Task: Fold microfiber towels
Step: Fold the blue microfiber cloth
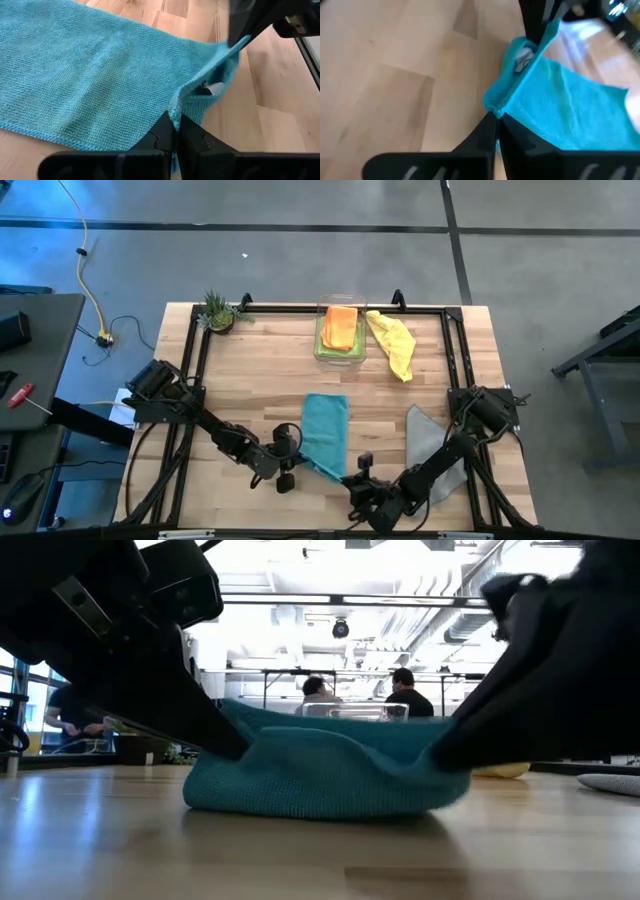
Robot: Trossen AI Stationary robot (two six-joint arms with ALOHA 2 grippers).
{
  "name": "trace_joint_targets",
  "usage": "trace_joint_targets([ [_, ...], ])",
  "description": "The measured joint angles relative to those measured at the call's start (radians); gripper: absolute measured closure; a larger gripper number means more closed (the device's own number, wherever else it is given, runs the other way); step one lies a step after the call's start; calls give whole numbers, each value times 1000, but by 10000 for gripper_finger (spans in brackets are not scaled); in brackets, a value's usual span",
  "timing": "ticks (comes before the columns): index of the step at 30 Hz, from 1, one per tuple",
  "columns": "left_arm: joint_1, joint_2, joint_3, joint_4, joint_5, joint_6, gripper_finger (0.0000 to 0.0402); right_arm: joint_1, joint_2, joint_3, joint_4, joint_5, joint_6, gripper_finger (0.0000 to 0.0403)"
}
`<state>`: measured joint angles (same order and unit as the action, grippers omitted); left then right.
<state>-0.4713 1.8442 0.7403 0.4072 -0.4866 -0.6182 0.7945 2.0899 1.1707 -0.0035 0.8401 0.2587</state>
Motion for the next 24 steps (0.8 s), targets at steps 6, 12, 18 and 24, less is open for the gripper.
trace_joint_targets([
  [6, -1, -71, 0, -76, 1, 5, 402, 12, -37, 4, -63, 34, 40, 397],
  [12, -14, -146, -1, -94, 1, 19, 402, 12, -79, 5, -120, 41, 55, 401],
  [18, -72, -146, 1, -69, -23, -43, 402, 16, -118, 5, -162, 43, 47, 401],
  [24, -52, -186, 2, -116, -132, -53, 402, -35, -170, 6, -260, 16, 41, 401],
])
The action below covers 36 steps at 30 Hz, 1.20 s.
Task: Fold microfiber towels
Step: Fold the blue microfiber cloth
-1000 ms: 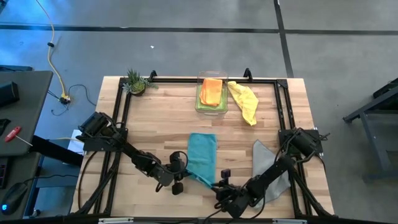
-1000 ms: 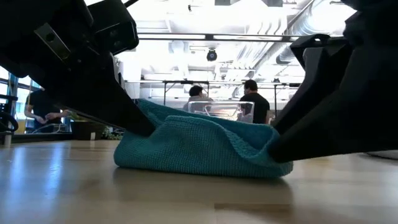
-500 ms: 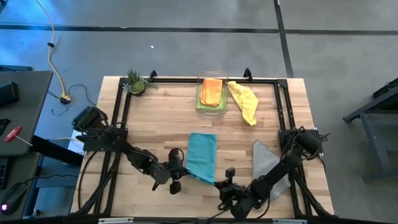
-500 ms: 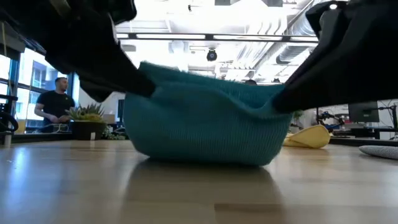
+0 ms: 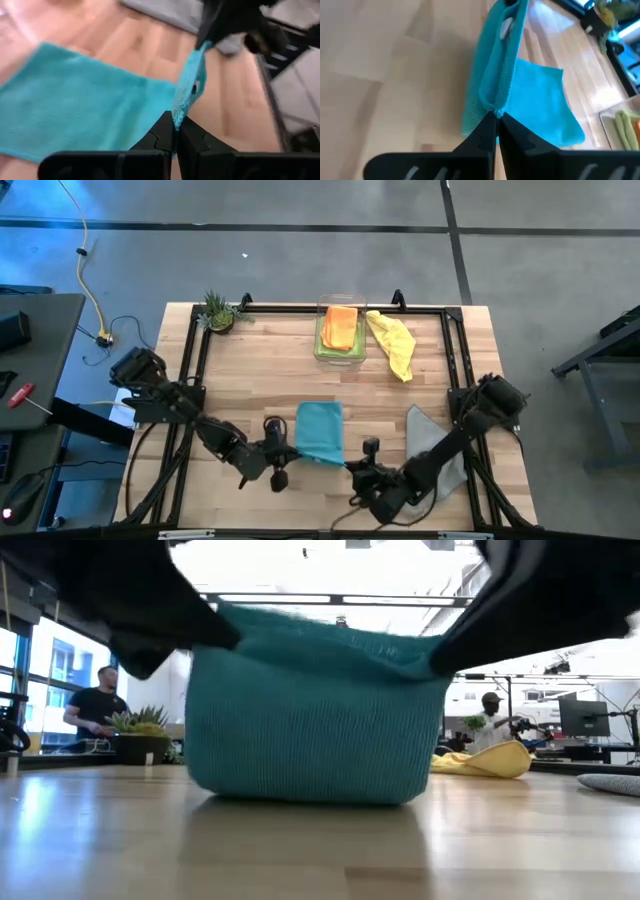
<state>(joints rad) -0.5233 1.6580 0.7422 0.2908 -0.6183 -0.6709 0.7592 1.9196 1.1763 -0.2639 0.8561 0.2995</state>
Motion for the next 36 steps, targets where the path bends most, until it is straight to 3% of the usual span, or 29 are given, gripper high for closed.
trace_joint_targets([
  [18, 165, -13, -4, -246, -67, -86, 402, -276, -30, -1, -129, -134, -20, 401],
  [28, 211, -12, -90, -131, -43, -75, 402, -338, -30, -3, -175, -143, -27, 402],
  [36, 247, -11, -136, -55, -37, -51, 402, -393, -30, -68, -68, -194, -49, 403],
])
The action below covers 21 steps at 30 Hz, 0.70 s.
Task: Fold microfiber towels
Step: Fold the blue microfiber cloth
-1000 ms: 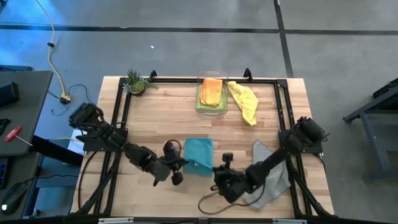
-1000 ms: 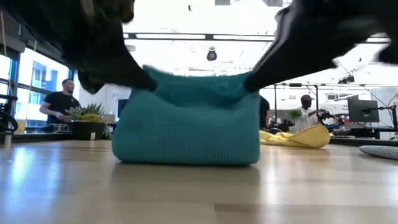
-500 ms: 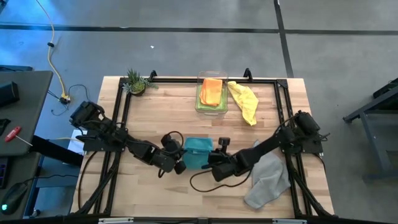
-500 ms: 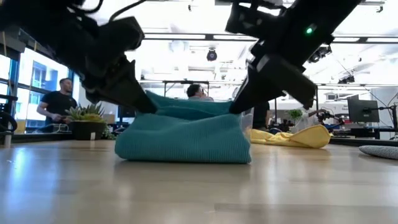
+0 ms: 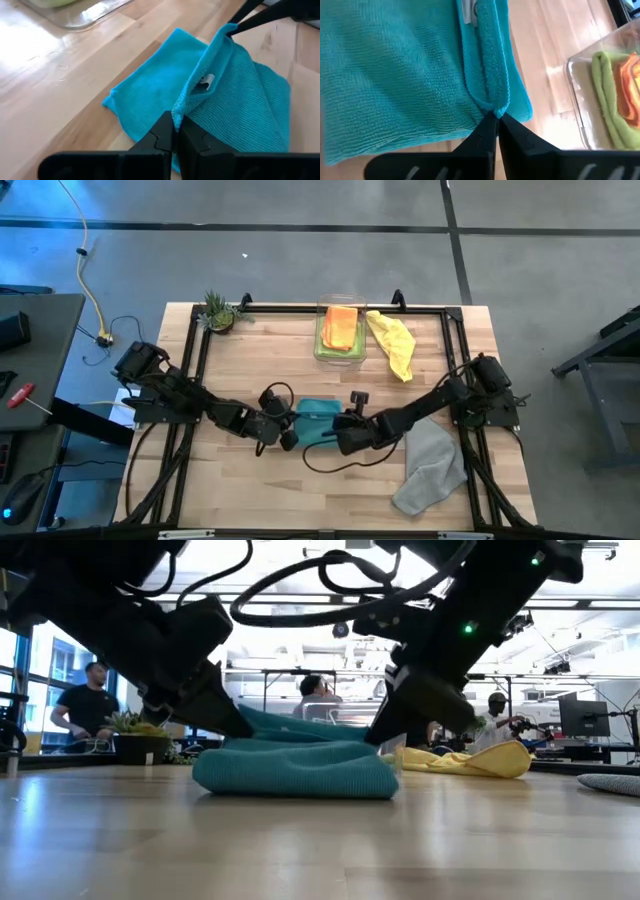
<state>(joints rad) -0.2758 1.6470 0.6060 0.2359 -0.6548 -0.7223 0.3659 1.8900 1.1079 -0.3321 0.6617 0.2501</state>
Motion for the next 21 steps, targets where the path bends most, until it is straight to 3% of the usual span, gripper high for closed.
trace_joint_targets([
  [21, 7, -58, 0, -41, -51, 45, 402, -34, -82, 0, -22, 26, -16, 403],
])
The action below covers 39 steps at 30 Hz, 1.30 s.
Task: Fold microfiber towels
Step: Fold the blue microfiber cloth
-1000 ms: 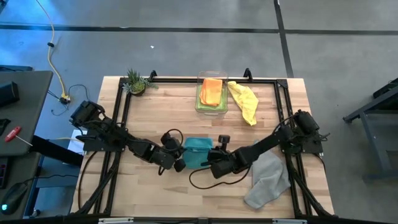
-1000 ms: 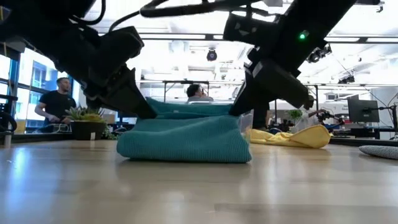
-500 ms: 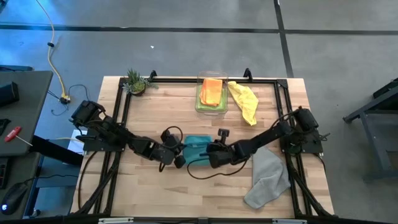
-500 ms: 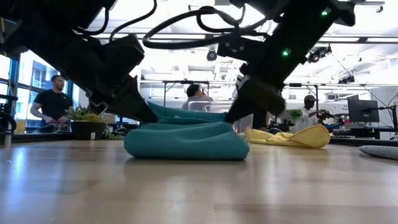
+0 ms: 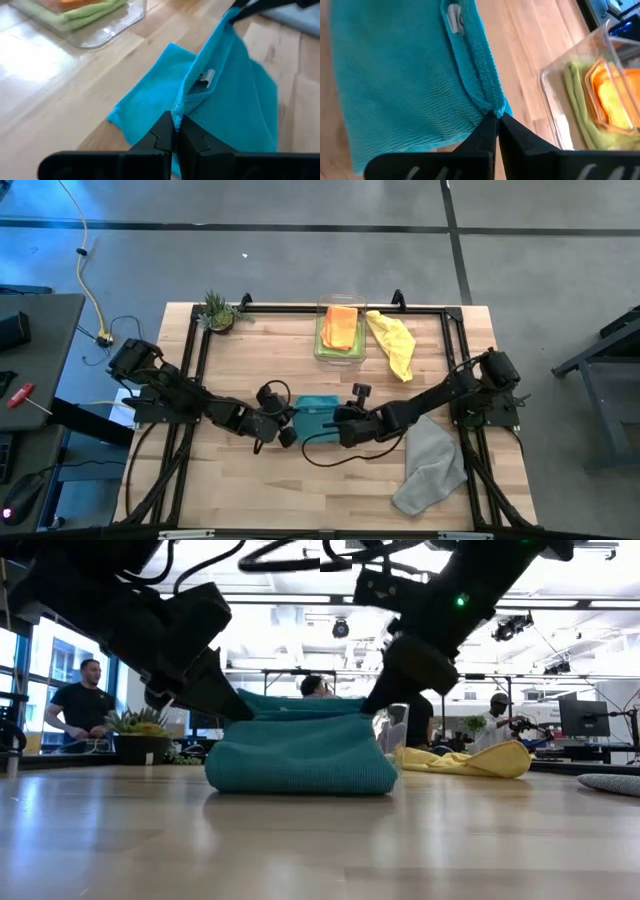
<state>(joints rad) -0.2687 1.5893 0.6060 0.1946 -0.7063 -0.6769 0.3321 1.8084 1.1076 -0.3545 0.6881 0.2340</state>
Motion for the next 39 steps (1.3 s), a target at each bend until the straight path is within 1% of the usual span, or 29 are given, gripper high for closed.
trace_joint_targets([
  [3, 13, -11, -1, -8, -19, 16, 402, -23, -3, 0, 6, -15, -7, 403],
  [6, 42, -7, -1, -18, 14, 18, 402, -57, 0, 0, 23, -70, -2, 403],
  [13, 83, 31, -2, -18, 57, 18, 400, -111, 3, 0, 29, -140, 42, 402],
  [17, 105, 41, -1, -13, 55, 18, 388, -133, 3, 0, 30, -144, 80, 390],
  [21, 126, 44, -1, -12, 72, 60, 361, -145, 3, 0, 23, -150, 91, 351],
  [27, 132, 43, -1, -14, 74, 120, 299, -153, 3, 1, 11, -148, 108, 264],
  [30, 132, 20, -1, -28, 76, 141, 271, -155, -3, 24, -66, -148, 102, 230],
  [32, 132, -9, -1, -63, 76, 143, 259, -155, -26, 37, -127, -147, 95, 221],
  [34, 132, -38, -1, -86, 85, 171, 255, -155, -52, 39, -152, -150, 75, 228],
  [35, 132, -53, -1, -90, 105, 192, 257, -155, -64, 38, -163, -169, 59, 239],
  [37, 132, -67, 0, -73, 182, 239, 271, -169, -90, 4, -91, -277, 21, 274],
  [39, 132, -69, 0, -61, 251, 288, 293, -191, -106, -61, 43, -444, -10, 322],
])
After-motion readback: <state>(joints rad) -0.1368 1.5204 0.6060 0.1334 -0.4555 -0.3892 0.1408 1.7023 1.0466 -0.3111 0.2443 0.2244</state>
